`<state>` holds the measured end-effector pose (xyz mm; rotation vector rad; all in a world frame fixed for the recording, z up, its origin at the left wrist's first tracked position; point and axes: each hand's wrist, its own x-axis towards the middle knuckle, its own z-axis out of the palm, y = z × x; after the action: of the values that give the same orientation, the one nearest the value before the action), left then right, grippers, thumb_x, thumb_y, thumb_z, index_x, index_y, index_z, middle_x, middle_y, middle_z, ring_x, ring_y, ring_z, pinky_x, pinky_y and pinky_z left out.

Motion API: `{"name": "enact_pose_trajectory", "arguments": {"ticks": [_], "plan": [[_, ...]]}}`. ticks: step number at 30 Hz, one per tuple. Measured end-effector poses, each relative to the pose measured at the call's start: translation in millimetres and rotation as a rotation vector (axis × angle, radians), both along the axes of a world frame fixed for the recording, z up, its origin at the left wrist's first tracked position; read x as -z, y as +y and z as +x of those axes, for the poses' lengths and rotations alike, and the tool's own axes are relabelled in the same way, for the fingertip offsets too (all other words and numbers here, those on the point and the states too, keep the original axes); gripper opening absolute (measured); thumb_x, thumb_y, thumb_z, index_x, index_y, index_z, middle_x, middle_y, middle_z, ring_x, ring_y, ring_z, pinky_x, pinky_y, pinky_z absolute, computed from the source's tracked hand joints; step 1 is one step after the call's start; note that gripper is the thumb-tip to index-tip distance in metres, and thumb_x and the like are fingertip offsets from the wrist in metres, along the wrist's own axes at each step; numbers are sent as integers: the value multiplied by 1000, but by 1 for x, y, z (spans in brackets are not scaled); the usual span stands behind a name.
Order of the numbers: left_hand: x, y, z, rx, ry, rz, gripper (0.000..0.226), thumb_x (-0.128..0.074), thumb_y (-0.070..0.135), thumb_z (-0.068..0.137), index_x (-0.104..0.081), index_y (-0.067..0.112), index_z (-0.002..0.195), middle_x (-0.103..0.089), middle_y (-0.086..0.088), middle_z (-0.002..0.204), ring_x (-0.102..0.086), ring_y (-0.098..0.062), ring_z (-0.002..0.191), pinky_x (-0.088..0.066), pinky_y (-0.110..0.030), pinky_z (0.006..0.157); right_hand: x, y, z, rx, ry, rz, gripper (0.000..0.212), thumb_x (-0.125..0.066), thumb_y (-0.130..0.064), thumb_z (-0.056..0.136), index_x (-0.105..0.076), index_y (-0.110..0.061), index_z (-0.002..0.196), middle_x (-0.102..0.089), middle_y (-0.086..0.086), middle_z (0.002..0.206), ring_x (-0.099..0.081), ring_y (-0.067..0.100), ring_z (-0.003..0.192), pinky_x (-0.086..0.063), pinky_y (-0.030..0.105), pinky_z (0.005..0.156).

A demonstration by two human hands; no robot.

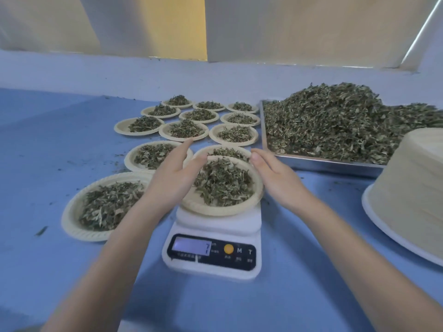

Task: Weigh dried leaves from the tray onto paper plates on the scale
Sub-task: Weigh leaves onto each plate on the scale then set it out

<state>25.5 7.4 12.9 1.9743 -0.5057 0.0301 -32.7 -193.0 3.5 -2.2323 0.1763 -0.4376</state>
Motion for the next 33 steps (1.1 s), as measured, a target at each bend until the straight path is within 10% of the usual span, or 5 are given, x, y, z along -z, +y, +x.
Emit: {"name": "enact_pose_trajectory", "arguments": {"ticks": [9, 28, 33], "plan": [[17, -2, -18, -145, 277, -213, 71, -38, 53, 96, -4, 28, 153, -12, 7, 159, -15, -19, 145, -16, -43, 114, 13, 28, -7, -2, 155, 325, 74, -20, -72, 88, -14, -34, 152, -17, -9, 158, -20, 16, 145, -17, 47, 117], [-54, 105, 121, -364, 213, -376, 52, -39, 36, 99, -29, 17, 147, -32, -2, 152, -33, -25, 137, -24, -47, 114, -79, 106, 142, -280, 192, 132, 46, -29, -24, 104, -27, -20, 149, -27, -2, 155, -28, 19, 139, -29, 31, 96], [-51, 161, 165, -465, 199, -324, 51, -35, 36, 101, -28, 16, 147, -34, -2, 150, -35, -22, 135, -26, -39, 112, -76, 157, 210, -435, 321, 11, 55, -18, -48, 102, -13, -26, 153, -11, -6, 160, -12, 19, 146, -13, 42, 118]]}}
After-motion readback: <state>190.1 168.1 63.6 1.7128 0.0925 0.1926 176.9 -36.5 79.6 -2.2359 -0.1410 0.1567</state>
